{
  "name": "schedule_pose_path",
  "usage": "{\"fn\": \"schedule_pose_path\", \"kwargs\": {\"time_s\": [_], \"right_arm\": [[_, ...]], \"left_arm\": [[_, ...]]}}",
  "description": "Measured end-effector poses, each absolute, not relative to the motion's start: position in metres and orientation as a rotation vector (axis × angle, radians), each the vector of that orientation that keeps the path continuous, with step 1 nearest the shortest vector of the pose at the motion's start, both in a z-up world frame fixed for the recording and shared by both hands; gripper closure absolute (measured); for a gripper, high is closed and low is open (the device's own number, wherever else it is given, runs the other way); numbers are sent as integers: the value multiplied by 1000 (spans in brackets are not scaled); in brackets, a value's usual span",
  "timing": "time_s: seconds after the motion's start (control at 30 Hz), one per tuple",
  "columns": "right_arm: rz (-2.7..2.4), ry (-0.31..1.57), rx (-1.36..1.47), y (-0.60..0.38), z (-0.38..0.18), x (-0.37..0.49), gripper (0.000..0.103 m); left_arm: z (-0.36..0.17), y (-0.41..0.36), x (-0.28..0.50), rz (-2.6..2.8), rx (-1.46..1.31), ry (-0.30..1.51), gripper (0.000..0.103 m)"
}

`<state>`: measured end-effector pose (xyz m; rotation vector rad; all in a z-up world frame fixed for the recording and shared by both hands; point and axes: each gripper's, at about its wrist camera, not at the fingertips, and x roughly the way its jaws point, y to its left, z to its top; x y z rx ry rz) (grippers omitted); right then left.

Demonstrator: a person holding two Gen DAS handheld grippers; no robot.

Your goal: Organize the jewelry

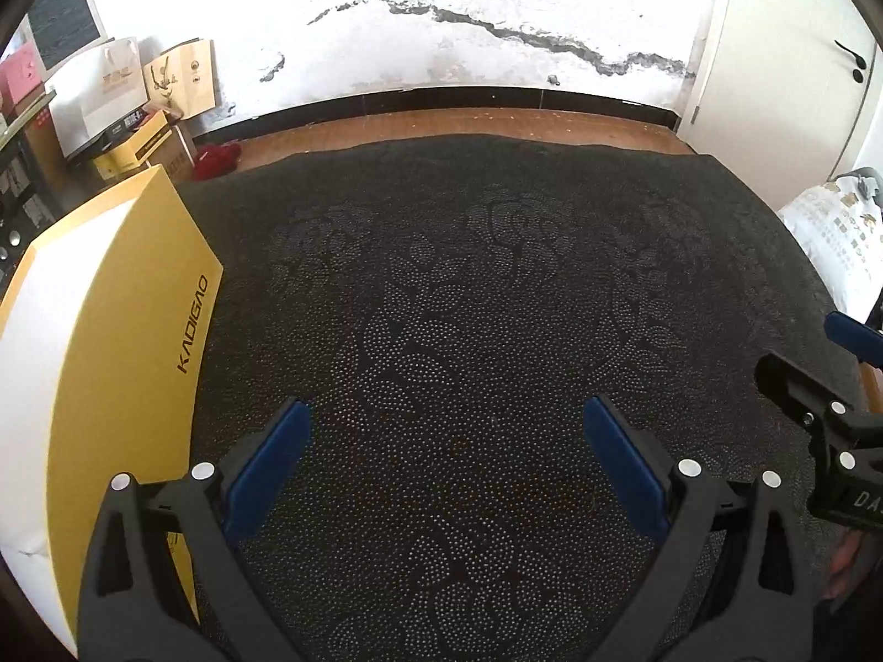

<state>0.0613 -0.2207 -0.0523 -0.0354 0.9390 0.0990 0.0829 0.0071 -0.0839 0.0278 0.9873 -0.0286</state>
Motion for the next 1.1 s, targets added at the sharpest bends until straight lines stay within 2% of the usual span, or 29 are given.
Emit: {"fn": "schedule_pose_path", "kwargs": {"time_s": [1.1], "right_arm": [[104, 935, -43, -217, -53, 61, 6]], "left_arm": [[-82, 10, 82, -28, 31, 984, 6]]}}
